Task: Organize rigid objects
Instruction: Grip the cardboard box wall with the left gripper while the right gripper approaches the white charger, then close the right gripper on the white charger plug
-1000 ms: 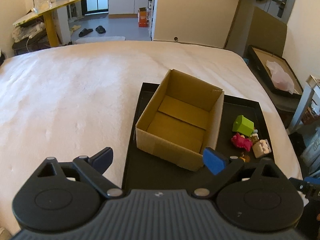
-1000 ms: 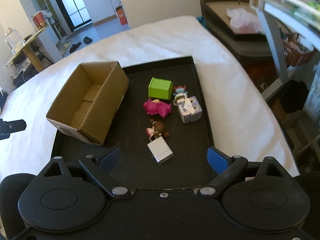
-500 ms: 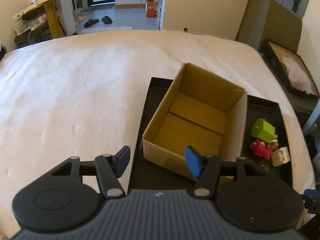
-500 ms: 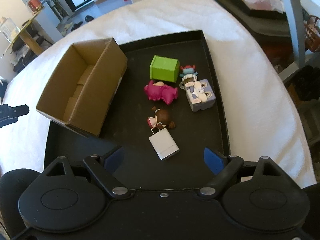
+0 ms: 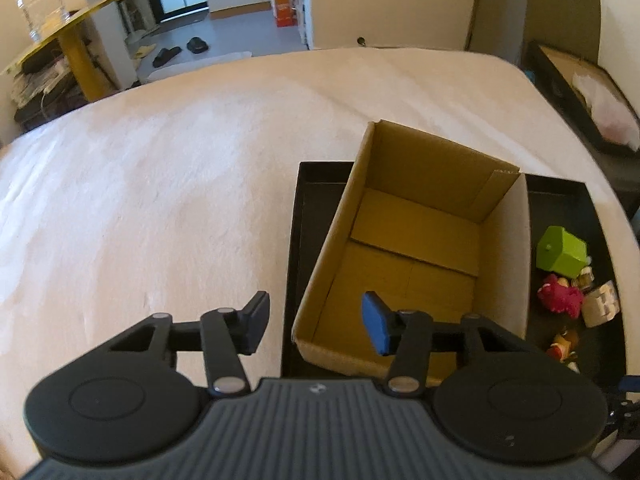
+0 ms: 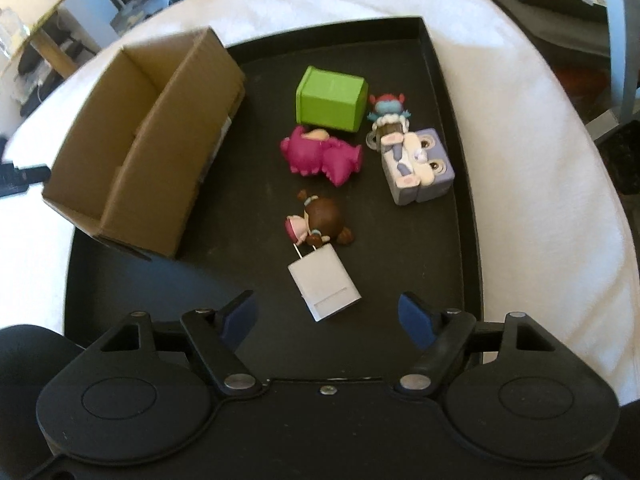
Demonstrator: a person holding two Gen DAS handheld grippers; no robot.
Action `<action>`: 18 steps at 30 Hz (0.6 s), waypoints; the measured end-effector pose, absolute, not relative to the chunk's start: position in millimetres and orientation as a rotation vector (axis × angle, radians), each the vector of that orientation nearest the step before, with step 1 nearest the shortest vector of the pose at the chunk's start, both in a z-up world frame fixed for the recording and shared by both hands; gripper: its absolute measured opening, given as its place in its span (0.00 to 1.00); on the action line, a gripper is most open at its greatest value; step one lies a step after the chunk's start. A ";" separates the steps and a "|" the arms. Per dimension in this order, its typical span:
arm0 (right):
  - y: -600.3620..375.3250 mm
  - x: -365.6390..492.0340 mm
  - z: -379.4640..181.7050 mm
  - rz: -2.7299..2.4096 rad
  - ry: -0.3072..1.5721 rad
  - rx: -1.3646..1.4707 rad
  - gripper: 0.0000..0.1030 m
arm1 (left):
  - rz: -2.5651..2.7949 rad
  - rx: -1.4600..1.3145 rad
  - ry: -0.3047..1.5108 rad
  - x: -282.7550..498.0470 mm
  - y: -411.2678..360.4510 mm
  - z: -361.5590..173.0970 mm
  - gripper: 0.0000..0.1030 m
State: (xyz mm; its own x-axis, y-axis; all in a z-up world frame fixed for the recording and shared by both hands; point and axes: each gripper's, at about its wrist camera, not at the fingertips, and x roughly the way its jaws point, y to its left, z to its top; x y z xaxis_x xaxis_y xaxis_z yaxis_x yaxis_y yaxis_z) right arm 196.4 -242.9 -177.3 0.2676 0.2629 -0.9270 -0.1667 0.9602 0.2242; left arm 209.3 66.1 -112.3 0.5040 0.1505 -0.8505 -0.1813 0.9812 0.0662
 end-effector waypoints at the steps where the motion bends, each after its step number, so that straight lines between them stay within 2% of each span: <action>1: -240.7 197.5 -179.9 0.294 1.272 0.078 0.73 | 0.202 -0.016 1.035 213.2 65.8 -114.7 0.49; 7: -229.1 201.0 -196.8 0.286 1.293 0.012 0.74 | 0.195 -0.006 1.080 224.5 69.4 -132.0 0.47; 10: -224.0 200.2 -202.1 0.293 1.289 -0.021 0.74 | 0.201 -0.018 1.118 226.6 73.4 -140.1 0.34; 11: -222.2 199.8 -204.5 0.294 1.292 -0.031 0.74 | 0.200 -0.036 1.131 226.0 75.4 -143.3 0.24; 12: -219.7 200.0 -206.5 0.293 1.295 -0.037 0.74 | 0.200 -0.047 1.141 225.4 76.9 -144.7 0.18; 14: -215.6 200.2 -210.2 0.298 1.301 -0.051 0.73 | 0.211 -0.046 1.141 221.5 77.1 -146.2 0.11; 17: -208.1 201.1 -216.6 0.302 1.298 -0.089 0.69 | 0.196 -0.073 1.139 213.6 77.6 -143.1 0.11; 18: -206.7 200.4 -218.2 0.304 1.298 -0.096 0.64 | 0.195 -0.070 1.143 213.2 76.9 -141.3 0.10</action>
State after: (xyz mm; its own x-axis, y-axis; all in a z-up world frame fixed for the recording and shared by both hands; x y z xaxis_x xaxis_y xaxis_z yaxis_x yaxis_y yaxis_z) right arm 200.4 -206.7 -218.2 0.2360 0.1679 -0.9571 -0.2751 0.9562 0.0999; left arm 213.2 76.9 -141.3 0.4004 0.1183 -0.9087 -0.1899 0.9808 0.0440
